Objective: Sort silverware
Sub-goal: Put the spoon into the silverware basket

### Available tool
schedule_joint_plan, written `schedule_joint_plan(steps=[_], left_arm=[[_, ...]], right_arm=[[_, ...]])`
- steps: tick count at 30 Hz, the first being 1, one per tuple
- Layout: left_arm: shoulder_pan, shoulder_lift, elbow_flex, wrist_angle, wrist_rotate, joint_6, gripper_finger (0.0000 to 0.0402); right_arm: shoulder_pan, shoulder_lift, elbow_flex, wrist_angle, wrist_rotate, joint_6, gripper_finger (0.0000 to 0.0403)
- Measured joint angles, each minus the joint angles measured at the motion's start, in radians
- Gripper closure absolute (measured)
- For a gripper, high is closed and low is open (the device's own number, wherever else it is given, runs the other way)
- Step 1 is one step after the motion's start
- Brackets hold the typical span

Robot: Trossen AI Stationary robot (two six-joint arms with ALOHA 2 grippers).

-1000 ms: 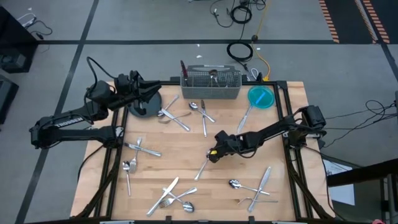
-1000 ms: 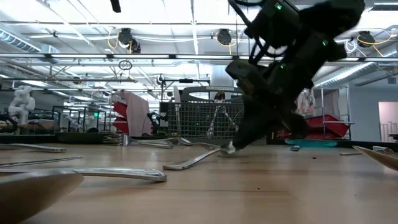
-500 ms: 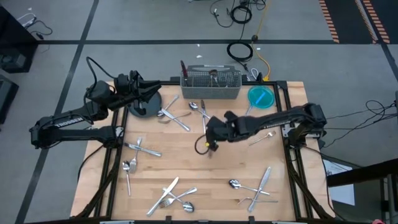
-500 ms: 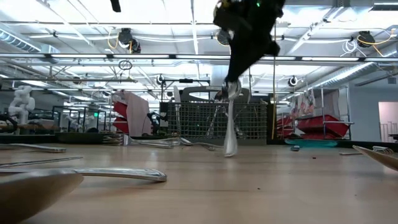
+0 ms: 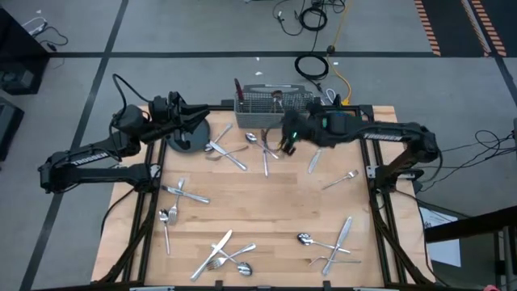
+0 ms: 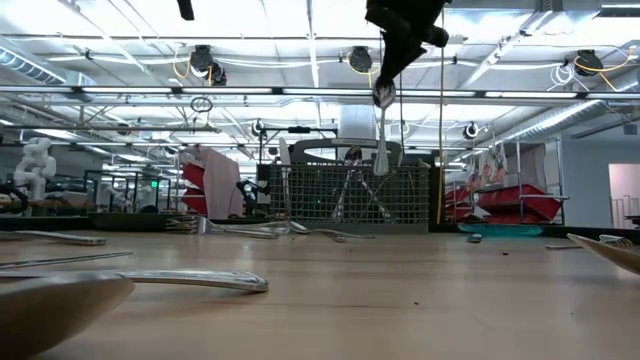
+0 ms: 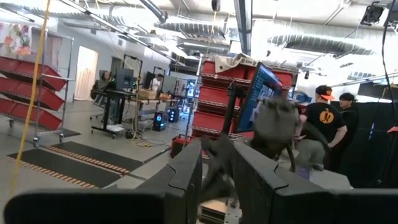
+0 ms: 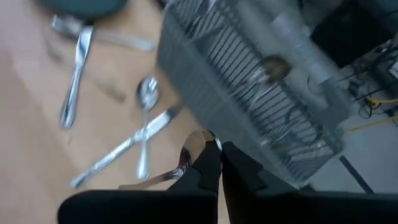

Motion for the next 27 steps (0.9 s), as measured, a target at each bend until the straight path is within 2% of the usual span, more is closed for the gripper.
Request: schedule_joint_plan(steps=[8,14,22,27], left_arm=[[0.0,0.0,0.0,0.0,-0.049,0.017,0.0308],[0.001,0.0,0.0,-0.001,-0.052,0.019,0.0308],[0.001,0.0,0.0,-0.024,-0.054,0.062,0.0308],[0.001,0.0,0.0,-0.029,-0.057,0.062,0.0308]], right_arm=[[-0.167,-0.02,0.001,0.299,-0.011,-0.233,0.0402],[-0.278,0.003,0.003,0.485,-0.046,-0.309,0.0402],[-0.36,0.151,0.132,0.489,-0.143,-0.363,0.0402],[-0.365,0.267,0.225,0.408,-0.151,-0.394,0.0403]])
